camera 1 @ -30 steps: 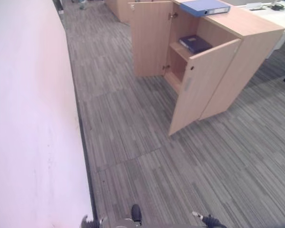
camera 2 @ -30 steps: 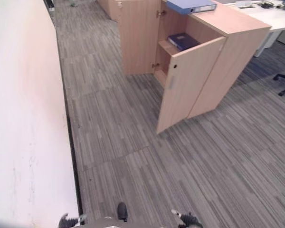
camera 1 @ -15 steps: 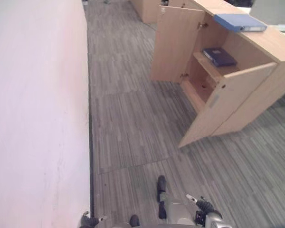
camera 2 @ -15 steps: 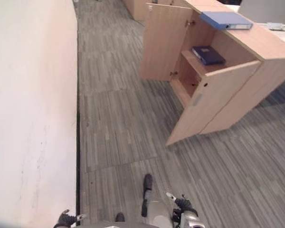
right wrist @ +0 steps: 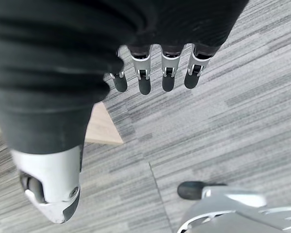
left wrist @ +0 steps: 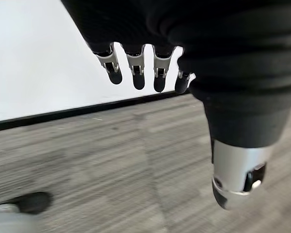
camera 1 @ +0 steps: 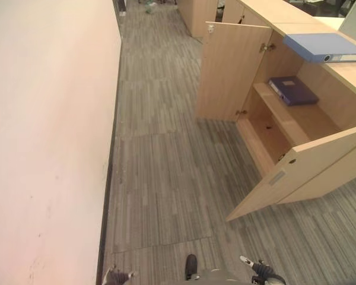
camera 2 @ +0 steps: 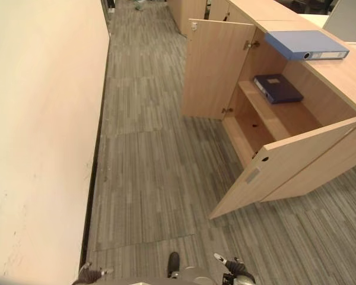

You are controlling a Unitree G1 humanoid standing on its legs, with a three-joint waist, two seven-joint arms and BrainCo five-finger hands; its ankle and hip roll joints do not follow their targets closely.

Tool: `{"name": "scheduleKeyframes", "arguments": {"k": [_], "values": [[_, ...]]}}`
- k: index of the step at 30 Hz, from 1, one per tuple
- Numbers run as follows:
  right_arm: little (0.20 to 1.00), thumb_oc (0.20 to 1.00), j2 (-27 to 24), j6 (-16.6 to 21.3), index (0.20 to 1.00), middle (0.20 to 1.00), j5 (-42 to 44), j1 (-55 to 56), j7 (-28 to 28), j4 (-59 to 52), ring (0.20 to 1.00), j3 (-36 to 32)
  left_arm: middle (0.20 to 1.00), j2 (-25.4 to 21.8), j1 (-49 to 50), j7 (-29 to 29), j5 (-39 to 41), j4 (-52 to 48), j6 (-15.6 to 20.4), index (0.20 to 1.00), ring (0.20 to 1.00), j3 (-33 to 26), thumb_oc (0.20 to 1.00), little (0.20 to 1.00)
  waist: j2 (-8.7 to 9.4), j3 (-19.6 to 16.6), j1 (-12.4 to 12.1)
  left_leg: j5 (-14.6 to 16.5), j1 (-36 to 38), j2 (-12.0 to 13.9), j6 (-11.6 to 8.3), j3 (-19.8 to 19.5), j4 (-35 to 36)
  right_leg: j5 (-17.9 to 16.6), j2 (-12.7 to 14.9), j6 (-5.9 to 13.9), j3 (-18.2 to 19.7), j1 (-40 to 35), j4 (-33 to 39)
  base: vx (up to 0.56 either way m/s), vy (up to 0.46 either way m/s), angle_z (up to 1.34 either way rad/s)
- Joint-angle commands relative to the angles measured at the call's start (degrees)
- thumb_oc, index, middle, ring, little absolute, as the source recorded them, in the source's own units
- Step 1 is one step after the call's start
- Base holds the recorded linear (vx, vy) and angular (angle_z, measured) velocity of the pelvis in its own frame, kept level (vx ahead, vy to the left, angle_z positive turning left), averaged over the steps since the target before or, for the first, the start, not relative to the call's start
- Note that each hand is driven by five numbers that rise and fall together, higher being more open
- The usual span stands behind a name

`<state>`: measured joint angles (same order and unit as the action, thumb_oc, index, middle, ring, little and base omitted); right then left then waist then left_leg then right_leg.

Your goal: Put the empty folder in the office cabinet

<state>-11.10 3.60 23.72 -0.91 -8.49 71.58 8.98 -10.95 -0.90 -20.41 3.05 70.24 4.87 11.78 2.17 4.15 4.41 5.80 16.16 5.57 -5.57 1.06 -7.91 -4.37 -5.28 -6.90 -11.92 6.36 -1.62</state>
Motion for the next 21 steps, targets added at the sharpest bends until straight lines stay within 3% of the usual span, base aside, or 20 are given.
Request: {"name": "scheduleKeyframes", "arguments": {"k": [1, 4, 5, 6, 7, 9, 10, 11, 13, 14, 15, 16, 18, 21], "values": [[1.000, 1.000, 1.72, 1.27, 1.000, 1.000, 2.50, -0.49, 0.15, 0.92, 1.000, 1.66, 1.000, -2.12, 0.55, -0.17, -1.81, -2.47, 1.04, 1.000, 1.000, 1.95, 1.000, 1.000, 3.03, 0.39, 0.21, -1.61, -5.84, 0.17, 1.19, 3.28, -2.10, -0.78, 3.85, 11.62, 3.31, 0.94, -0.57, 0.14, -0.246, -0.17], [1.000, 1.000, 0.85, 1.19, 1.000, 1.000, 2.36, -1.35, -0.23, 0.28, 1.000, 1.89, 1.000, -3.96, -0.97, 0.09, -5.63, -5.37, 0.67, 1.000, 1.000, 4.94, 1.000, 1.000, 5.24, 3.38, -0.80, -7.74, -17.11, 1.11, 3.29, 3.11, -23.97, -0.05, 3.93, 9.22, 3.78, -1.75, -0.37, 0.03, -0.222, -0.16], [1.000, 1.000, 0.39, 1.24, 1.000, 1.000, 2.47, -2.01, -0.54, 0.13, 1.000, 1.82, 1.000, -4.42, -1.33, 0.21, -6.59, -5.76, 0.52, 1.000, 1.000, 5.45, 1.000, 1.000, 5.46, 4.47, -1.29, -7.95, -20.41, 1.88, 4.10, 4.30, -28.14, 0.42, 3.85, 8.64, 3.82, -2.37, -0.25, 0.02, -0.150, -0.24], [1.000, 1.000, 0.02, 0.98, 1.000, 1.000, 2.81, -2.58, -0.88, 0.22, 1.000, 1.56, 1.000, -4.23, -0.82, 0.53, -5.86, -4.91, 0.45, 1.000, 1.000, 4.44, 1.000, 1.000, 5.82, 5.15, -1.99, -5.93, -25.16, 2.28, 5.07, 6.22, -29.45, 1.06, 4.66, 8.77, 4.44, -3.20, -0.22, 0.14, -0.015, -0.27], [1.000, 1.000, -0.38, 0.53, 1.000, 1.000, 2.66, -2.82, -0.81, 1.31, 1.000, 0.84, 1.000, -3.30, -0.01, 0.77, -3.09, -2.45, 0.42, 1.000, 1.000, 1.96, 1.000, 1.000, 5.88, 5.32, -2.70, -4.13, -27.55, 1.81, 5.17, 6.79, -22.99, 1.66, 6.00, 9.39, 5.10, -4.66, 0.40, 0.20, 0.094, -0.22], [1.000, 1.000, -0.65, 0.15, 1.000, 1.000, 1.84, -2.63, -0.64, 2.48, 1.000, 0.42, 1.000, -2.15, 1.11, 0.81, -0.81, 1.63, 0.25, 1.000, 1.000, -0.12, 1.000, 1.000, 5.25, 4.96, -3.29, -5.35, -27.62, 2.33, 3.92, 6.81, -12.31, 2.50, 6.94, 10.10, 5.37, -6.02, 1.14, 0.19, 0.142, -0.31], [1.000, 1.000, -0.65, 0.15, 1.000, 1.000, 1.84, -2.63, -0.64, 2.48, 1.000, 0.42, 1.000, -2.14, 1.11, 0.81, -0.81, 1.64, 0.27, 1.000, 1.000, -0.12, 1.000, 1.000, 5.31, 5.03, -3.31, -5.45, -27.41, 2.24, 3.93, 6.87, -12.08, 2.51, 7.02, 10.11, 5.39, -6.12, 1.16, 0.25, 0.216, -0.21], [1.000, 1.000, -1.04, -0.12, 1.000, 1.000, 1.08, -1.98, -0.52, 3.08, 1.000, -0.24, 1.000, -1.30, 2.58, 1.06, 0.81, 3.91, -0.10, 1.000, 1.000, -1.72, 1.000, 1.000, 3.19, 4.64, -4.41, -12.58, -27.72, 2.52, 1.31, 4.51, 2.09, 3.93, 6.52, 10.50, 5.75, -8.12, 1.77, 0.28, 0.222, 0.03], [1.000, 1.000, -1.64, -0.02, 1.000, 1.000, 0.45, -0.83, -0.96, 3.91, 1.000, -1.59, 1.000, -0.22, 3.83, 0.87, 2.69, 4.66, 0.26, 1.000, 1.000, -3.02, 1.000, 1.000, 1.09, 4.09, -5.43, -17.76, -30.21, 2.66, -1.12, 2.41, 12.66, 6.58, 6.86, 10.68, 5.91, -11.48, 2.01, 0.46, 0.337, 0.09], [1.000, 1.000, -1.84, -0.15, 1.000, 1.000, 0.20, -0.37, -0.87, 4.35, 1.000, -2.25, 1.000, 0.17, 4.02, 0.89, 2.84, 4.96, 0.25, 1.000, 1.000, -3.10, 1.000, 1.000, 0.58, 3.98, -5.58, -17.90, -31.48, 2.80, -1.89, 2.27, 12.91, 7.35, 7.22, 10.88, 6.18, -12.68, 2.07, 0.62, 0.499, 0.05], [1.000, 1.000, -1.47, -1.01, 1.000, 1.000, -1.35, 0.85, 0.32, 6.59, 1.000, -2.92, 1.000, 0.46, 5.02, 1.64, 1.19, 6.07, 0.25, 1.000, 1.000, -2.93, 1.000, 1.000, -1.06, 2.08, -5.51, -17.48, -29.90, 2.95, -2.87, 2.13, 12.91, 8.66, 8.15, 11.76, 6.65, -14.14, 1.56, 0.50, 0.444, -0.06], [1.000, 1.000, -1.40, -1.33, 1.000, 1.000, -1.75, 0.98, 0.74, 7.23, 1.000, -2.87, 1.000, 0.11, 4.98, 1.90, 0.41, 5.99, 0.31, 1.000, 1.000, -2.65, 1.000, 1.000, -1.23, 1.56, -5.53, -18.03, -28.88, 2.44, -2.80, 2.33, 12.91, 8.75, 8.87, 11.98, 6.76, -14.51, 1.67, 0.49, 0.466, -0.12], [1.000, 1.000, -1.19, -1.85, 1.000, 1.000, -2.77, 0.96, 2.16, 7.95, 1.000, -2.23, 1.000, -0.64, 4.69, 2.64, -0.69, 5.75, 0.44, 1.000, 1.000, -2.39, 1.000, 1.000, -1.01, 0.82, -5.97, -17.12, -27.20, 0.91, -1.84, 3.06, 12.91, 8.64, 10.90, 13.20, 6.50, -15.38, 1.84, 0.32, 0.344, -0.34], [1.000, 1.000, -0.54, -2.74, 1.000, 1.000, -6.24, -1.11, 4.40, 7.24, 1.000, 0.82, 1.000, -2.38, 3.64, 2.97, -1.10, 3.60, 0.83, 1.000, 1.000, -2.45, 1.000, 1.000, -0.08, -0.13, -7.69, -13.87, -24.80, -3.56, 1.27, 4.13, 12.91, 5.97, 15.73, 15.82, 5.84, -13.93, -0.62, 0.29, 0.404, -0.03]]}}
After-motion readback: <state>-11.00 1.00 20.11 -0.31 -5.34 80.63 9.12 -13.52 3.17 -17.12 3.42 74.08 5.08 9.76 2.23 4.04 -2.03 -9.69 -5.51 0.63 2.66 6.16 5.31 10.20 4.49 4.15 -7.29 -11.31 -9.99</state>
